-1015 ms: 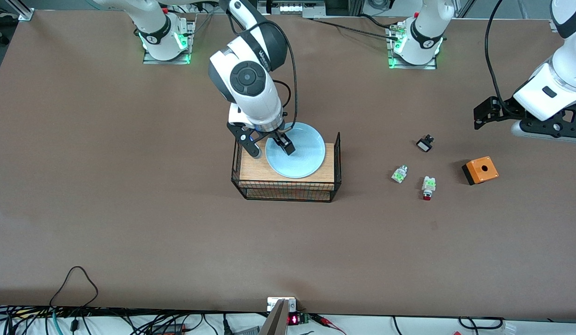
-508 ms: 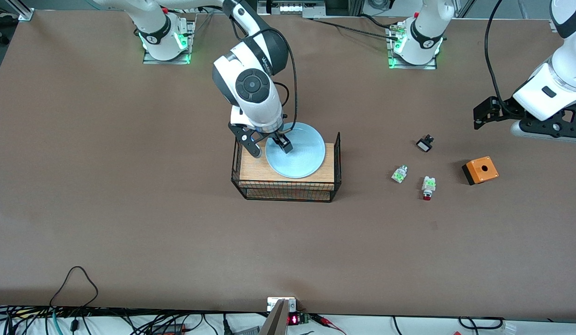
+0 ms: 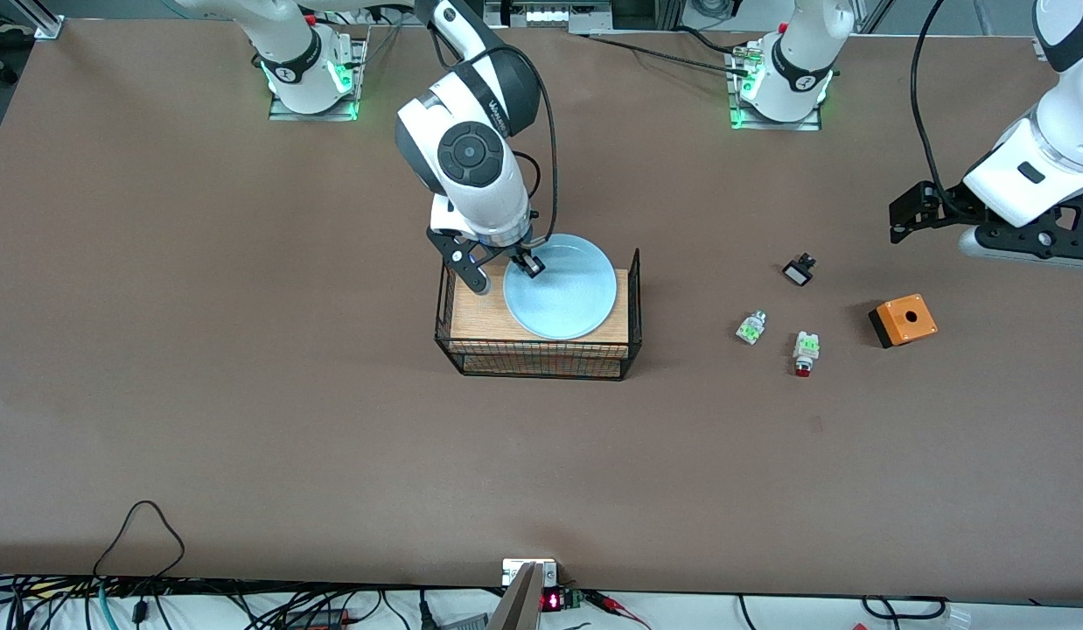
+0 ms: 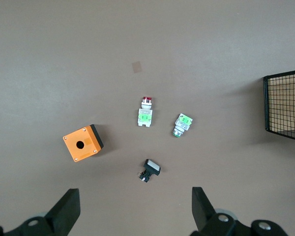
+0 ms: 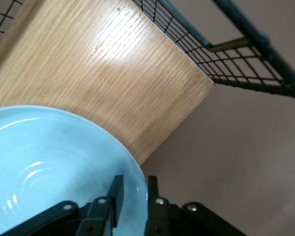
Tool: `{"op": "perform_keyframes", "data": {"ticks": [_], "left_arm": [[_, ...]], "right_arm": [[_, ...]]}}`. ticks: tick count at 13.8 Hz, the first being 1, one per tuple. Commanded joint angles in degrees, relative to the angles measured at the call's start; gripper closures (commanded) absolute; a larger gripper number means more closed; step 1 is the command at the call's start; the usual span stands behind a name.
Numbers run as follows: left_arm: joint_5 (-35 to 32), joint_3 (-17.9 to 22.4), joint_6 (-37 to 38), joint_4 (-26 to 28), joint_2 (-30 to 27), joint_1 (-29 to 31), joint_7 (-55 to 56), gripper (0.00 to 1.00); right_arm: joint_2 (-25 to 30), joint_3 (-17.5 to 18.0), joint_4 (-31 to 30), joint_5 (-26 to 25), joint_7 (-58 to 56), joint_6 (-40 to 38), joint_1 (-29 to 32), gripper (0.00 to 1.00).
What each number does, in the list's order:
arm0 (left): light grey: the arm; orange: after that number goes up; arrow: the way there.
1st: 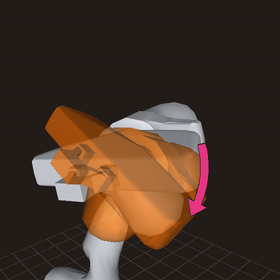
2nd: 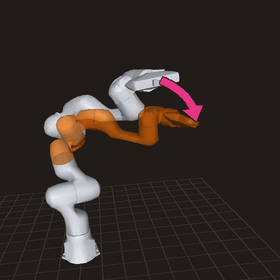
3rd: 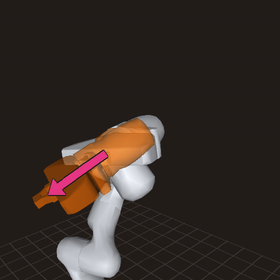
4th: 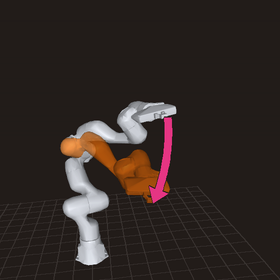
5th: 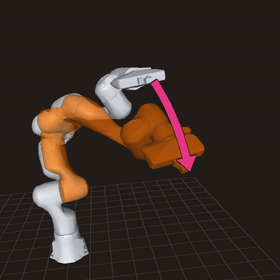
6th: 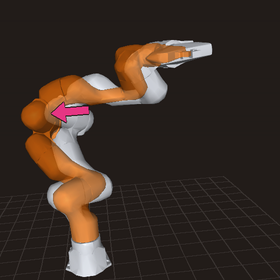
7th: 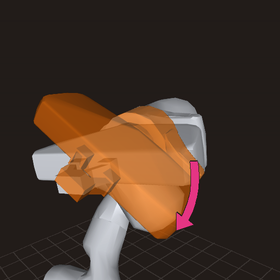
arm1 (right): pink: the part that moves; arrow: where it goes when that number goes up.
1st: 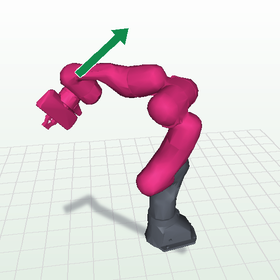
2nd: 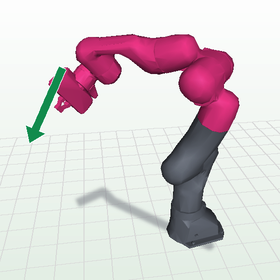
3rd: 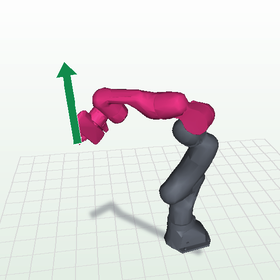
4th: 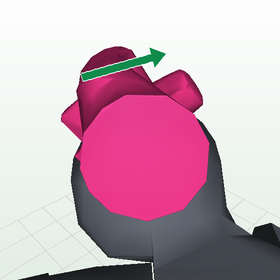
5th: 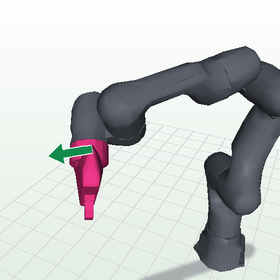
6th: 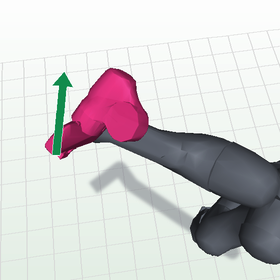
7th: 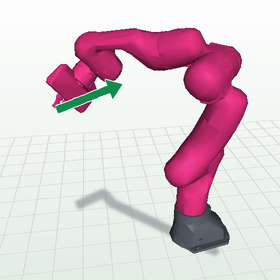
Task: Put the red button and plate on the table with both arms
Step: 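Close the right gripper on the plate rim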
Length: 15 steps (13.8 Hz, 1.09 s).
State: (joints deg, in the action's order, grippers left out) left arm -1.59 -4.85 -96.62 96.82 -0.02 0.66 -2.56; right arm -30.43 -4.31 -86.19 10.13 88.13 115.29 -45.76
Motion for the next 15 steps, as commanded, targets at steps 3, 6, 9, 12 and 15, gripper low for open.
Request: {"op": "perform_keyframes", "data": {"ticks": [3,6,9,12,15], "left_arm": [[-0.25,-0.16,0.38,-1.28,0.55,-0.13,0.45,0.00],[-0.16,-0.16,0.20,-1.28,0.55,-0.13,0.54,0.00],[-0.16,-0.16,-0.06,-1.89,0.99,-0.13,0.62,0.00],[-0.16,-0.16,0.03,-2.42,0.99,-0.13,0.62,0.00],[-0.16,-0.16,0.03,-2.42,1.25,-0.13,0.62,0.00]], "right_arm": [[1.07,-0.61,-2.49,0.77,-0.23,-0.24,-0.73,0.82],[0.98,-0.70,-2.49,0.77,-1.54,-0.24,-1.09,0.86],[1.25,-0.79,-2.06,0.77,-2.60,-0.24,-1.09,1.00],[2.91,-0.79,-2.05,0.86,-4.98,-0.24,-1.09,1.00],[4.76,-0.79,-2.14,0.86,-4.89,-0.33,-1.09,1.00]]}}
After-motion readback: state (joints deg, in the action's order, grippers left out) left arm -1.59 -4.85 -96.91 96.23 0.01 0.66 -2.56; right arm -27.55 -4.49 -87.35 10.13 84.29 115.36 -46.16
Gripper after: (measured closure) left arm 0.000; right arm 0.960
